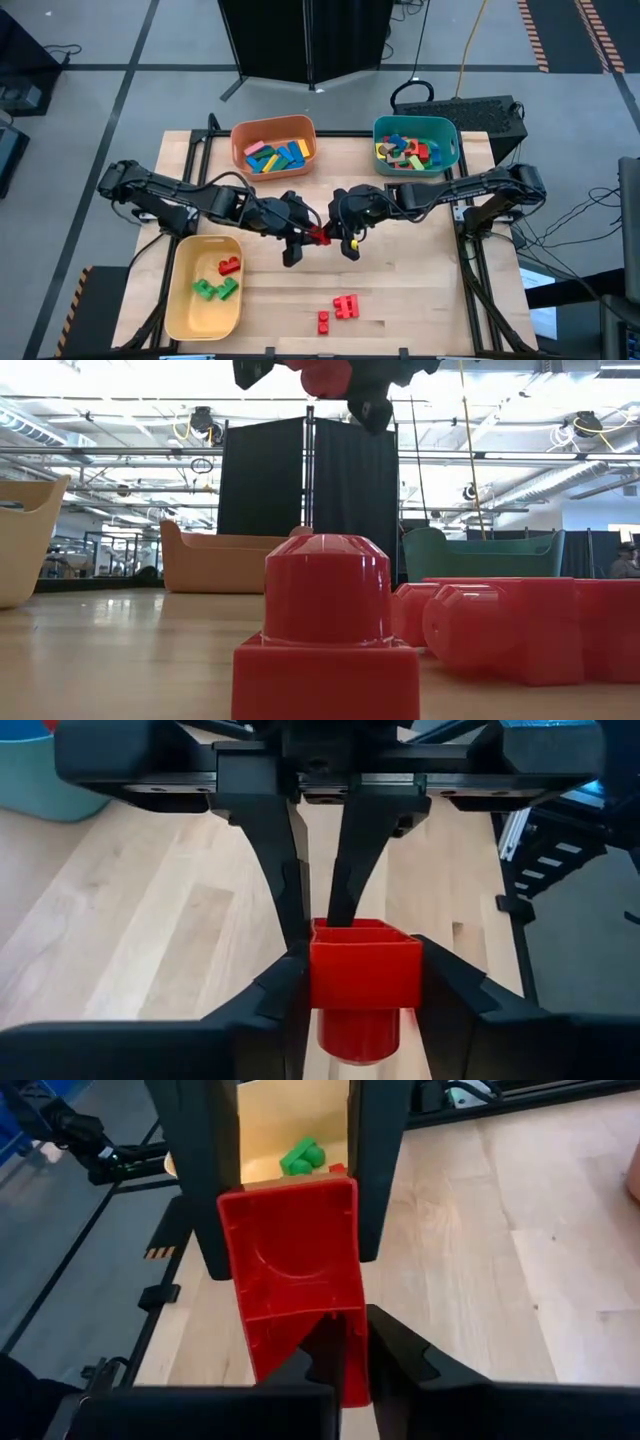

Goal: Sort blocks by size
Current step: Put the red game piece into the yellow bin

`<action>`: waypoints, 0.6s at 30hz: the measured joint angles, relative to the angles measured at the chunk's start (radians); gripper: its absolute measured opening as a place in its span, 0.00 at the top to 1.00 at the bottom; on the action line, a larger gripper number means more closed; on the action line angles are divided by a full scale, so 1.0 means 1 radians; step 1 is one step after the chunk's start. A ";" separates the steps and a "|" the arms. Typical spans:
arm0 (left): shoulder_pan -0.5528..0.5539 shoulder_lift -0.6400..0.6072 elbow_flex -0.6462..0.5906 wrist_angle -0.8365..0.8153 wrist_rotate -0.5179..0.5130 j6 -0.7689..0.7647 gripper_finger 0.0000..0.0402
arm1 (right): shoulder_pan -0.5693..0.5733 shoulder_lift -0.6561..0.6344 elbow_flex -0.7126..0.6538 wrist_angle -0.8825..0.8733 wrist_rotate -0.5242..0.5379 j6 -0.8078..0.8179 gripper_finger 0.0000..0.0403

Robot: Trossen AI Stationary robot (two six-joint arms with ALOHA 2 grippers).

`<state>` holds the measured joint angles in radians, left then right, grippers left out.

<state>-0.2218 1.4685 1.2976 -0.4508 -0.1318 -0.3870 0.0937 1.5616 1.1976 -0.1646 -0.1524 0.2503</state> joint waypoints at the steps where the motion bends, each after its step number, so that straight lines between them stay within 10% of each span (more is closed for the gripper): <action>1: 0.000 0.000 0.000 -0.002 0.002 -0.001 0.69 | 0.000 0.000 0.000 0.000 0.000 0.001 0.93; 18: -0.063 -0.131 0.056 -0.625 0.081 -0.360 0.71 | 0.000 0.000 0.000 -0.223 0.108 0.035 0.60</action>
<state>-0.2845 1.3374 1.3537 -1.0754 -0.0511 -0.7469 0.0937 1.5616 1.1976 -0.3877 -0.0446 0.2853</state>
